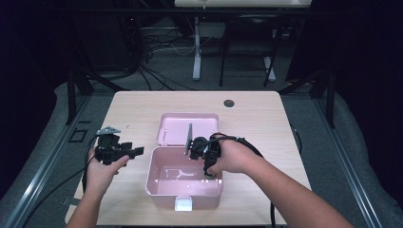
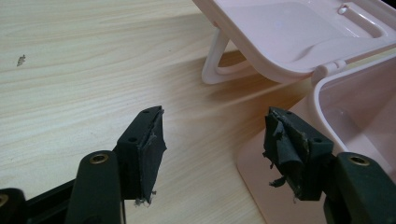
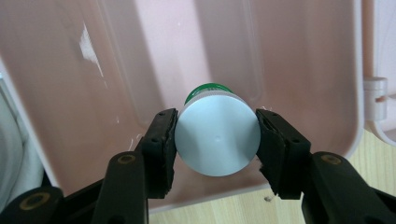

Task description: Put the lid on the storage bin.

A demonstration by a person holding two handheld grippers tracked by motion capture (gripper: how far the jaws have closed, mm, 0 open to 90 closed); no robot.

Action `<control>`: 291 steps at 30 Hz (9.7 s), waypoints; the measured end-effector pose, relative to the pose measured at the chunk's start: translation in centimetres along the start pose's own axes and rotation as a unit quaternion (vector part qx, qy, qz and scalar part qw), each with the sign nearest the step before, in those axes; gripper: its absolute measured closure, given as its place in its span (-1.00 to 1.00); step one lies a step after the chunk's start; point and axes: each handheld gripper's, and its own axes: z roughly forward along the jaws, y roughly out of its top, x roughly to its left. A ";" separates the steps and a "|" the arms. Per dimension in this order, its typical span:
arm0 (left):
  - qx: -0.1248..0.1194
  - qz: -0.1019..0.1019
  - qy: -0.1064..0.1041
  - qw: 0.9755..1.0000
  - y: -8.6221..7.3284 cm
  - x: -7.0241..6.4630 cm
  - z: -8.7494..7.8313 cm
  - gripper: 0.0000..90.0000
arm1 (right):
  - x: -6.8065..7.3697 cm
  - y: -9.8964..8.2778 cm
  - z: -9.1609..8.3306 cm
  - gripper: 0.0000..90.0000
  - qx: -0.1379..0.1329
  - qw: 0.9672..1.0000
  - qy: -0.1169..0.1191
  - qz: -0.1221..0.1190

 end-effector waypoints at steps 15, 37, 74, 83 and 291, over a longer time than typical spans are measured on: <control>-0.001 -0.001 0.000 1.000 0.0 0.1 0.1 -0.16 | 0.1 0.3 2.0 0.12 0.002 1.000 -0.001 -0.011; 0.002 0.000 -0.001 1.000 0.0 0.1 0.1 -0.16 | 0.4 0.5 3.9 0.12 0.020 0.999 -0.008 -0.034; 0.002 0.000 -0.001 1.000 -0.1 0.1 0.1 -0.16 | 0.8 0.8 5.7 0.12 0.035 0.996 -0.017 -0.077; 0.002 -0.001 -0.001 1.000 -0.1 0.1 0.2 -0.16 | 1.1 1.2 6.2 0.12 0.047 0.994 -0.026 -0.092; 0.024 0.095 -0.071 0.993 0.0 -5.5 0.8 0.60 | -12.7 -2.7 2.6 0.91 -0.239 0.830 -0.068 0.500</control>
